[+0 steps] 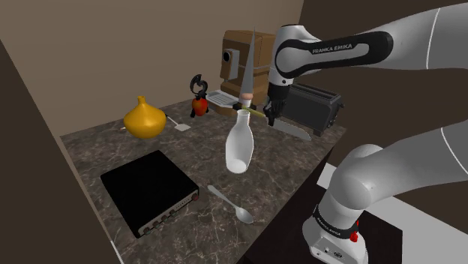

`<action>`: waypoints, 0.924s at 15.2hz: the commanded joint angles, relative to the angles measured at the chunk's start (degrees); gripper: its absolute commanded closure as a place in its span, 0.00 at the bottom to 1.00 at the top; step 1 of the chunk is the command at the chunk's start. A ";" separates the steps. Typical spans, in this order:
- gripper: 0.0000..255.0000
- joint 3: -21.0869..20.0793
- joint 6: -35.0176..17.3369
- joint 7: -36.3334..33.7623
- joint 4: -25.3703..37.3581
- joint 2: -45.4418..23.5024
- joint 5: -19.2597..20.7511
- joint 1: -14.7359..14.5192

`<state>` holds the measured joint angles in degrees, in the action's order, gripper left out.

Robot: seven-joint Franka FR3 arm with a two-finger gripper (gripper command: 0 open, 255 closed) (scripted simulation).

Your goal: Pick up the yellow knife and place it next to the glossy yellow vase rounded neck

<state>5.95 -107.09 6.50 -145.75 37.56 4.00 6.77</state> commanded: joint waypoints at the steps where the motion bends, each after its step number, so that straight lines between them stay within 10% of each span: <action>1: 1.00 -0.14 1.78 -0.04 1.39 0.37 -0.10 -0.05; 14: 1.00 -0.63 11.76 0.10 11.47 0.25 -0.54 -0.25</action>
<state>5.43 -95.96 6.68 -134.89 37.84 3.53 6.56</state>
